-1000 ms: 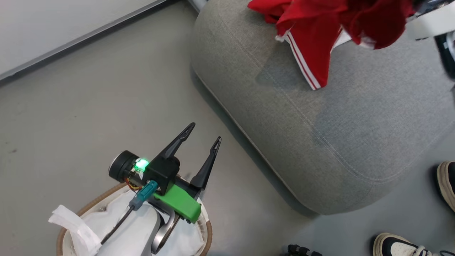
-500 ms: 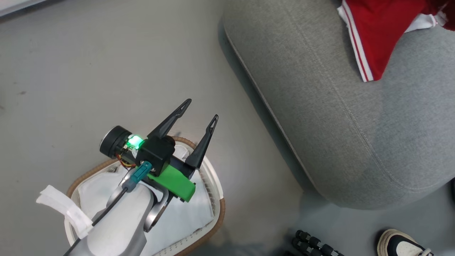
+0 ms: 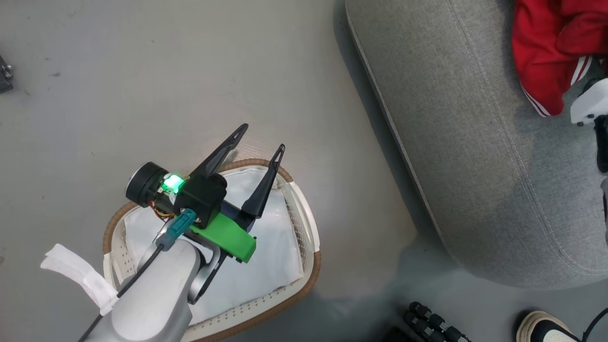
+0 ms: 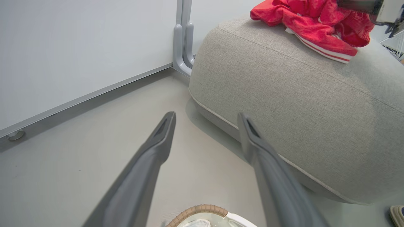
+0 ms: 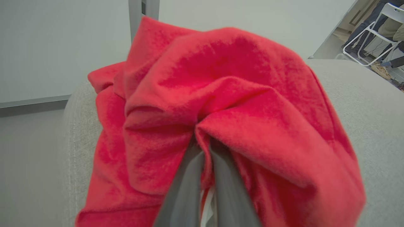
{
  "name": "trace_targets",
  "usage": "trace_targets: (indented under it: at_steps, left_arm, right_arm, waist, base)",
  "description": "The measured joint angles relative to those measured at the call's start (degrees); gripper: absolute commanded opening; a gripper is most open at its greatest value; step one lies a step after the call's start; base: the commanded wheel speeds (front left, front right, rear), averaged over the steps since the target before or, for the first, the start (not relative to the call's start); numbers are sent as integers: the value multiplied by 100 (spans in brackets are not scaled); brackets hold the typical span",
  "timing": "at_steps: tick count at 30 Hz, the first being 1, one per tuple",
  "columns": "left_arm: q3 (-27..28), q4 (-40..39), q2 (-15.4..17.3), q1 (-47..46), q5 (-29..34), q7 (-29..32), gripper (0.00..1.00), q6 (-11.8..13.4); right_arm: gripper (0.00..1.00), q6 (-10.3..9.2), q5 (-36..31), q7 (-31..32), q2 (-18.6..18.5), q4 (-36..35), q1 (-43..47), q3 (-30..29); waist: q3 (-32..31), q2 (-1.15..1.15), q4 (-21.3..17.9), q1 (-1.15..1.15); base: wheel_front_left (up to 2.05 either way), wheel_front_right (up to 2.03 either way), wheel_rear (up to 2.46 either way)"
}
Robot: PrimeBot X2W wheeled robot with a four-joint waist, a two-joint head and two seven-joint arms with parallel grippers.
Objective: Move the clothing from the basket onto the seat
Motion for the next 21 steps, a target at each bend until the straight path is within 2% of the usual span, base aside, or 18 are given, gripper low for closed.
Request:
trace_targets:
  at_steps: [1, 2, 3, 13, 21]
  left_arm:
    - [23, 11, -5, 0, 0, 0, 100, 0]
    - [45, 26, -9, 1, 0, 0, 100, 0]
    - [63, 37, -11, 2, 0, 0, 100, 0]
    - [397, 86, -244, 308, 25, 0, 100, 0]
    - [923, 137, -444, 670, 158, 0, 100, -1]
  right_arm:
    - [39, 0, -1, 0, 25, -36, 64, -52]
    - [97, 0, -11, 0, 47, -79, 120, -103]
    - [100, 0, -25, 1, 64, -135, 167, -132]
    - [100, 0, -133, 1, 274, -991, 1224, -238]
    - [100, 0, 105, 1, 476, -1592, 2039, 196]
  waist:
    - [-18, 0, -5, 0]
    - [-42, 0, -17, 0]
    - [-67, 0, -29, 0]
    - [-613, 0, -172, 0]
    - [-1139, 0, -185, -1]
  base:
    - [0, 0, 0]
    - [0, 0, 0]
    - [0, 0, 0]
    - [0, 0, 0]
    - [0, 0, 0]
